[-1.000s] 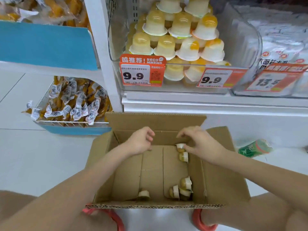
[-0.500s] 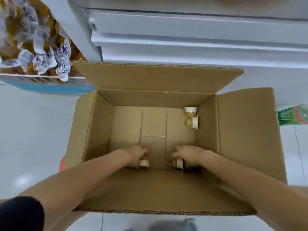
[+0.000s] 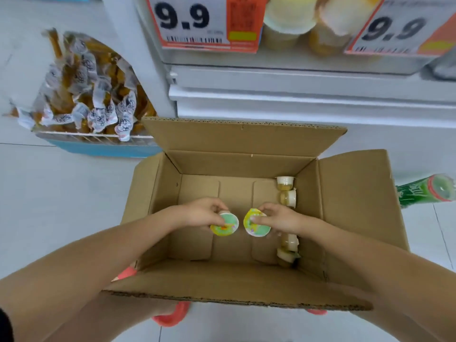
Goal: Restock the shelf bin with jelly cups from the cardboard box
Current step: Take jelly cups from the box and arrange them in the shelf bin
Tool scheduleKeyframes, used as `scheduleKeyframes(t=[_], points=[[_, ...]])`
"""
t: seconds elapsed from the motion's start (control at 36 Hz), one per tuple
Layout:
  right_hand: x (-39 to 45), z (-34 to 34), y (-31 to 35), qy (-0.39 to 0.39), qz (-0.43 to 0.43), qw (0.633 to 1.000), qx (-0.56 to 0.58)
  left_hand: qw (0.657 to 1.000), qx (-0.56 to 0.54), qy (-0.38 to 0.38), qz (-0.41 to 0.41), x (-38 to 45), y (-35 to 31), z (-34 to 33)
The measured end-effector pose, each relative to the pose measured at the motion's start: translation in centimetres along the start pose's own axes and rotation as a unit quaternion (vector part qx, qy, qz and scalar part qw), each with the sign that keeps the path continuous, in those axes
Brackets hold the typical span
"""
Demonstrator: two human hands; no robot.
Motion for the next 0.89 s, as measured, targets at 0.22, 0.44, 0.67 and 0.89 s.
scheduleKeyframes(t=[0.22, 0.44, 0.67, 0.89], points=[[-12.4, 3.5, 15.8, -0.031, 0.185, 0.982, -0.007, 0.954, 0.038, -0.198, -0.222, -15.0, -14.7, 9.6], [-29.8, 11.7, 29.0, -0.272, 0.465, 0.842, -0.008, 0.684, 0.130, -0.551, -0.460, -33.5, -25.0, 16.1], [-31.1, 16.3, 33.8, -0.409, 0.512, 0.753, 0.052, 0.673, 0.227, -0.574, -0.408, -30.6, -27.6, 19.8], [-25.3, 15.8, 36.1, -0.427, 0.478, 0.768, -0.002, 0.669, 0.209, -0.591, -0.398, -29.7, -27.3, 21.5]])
Point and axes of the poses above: each hand's wrist, its own x-axis towards the middle knuckle, its own z-axis out of the back of the hand, y = z × x, the point moved 10 cm from there along x, towards the middle knuckle, and after that the axes turned 2 degrees about -y, right-handed, at the moved point
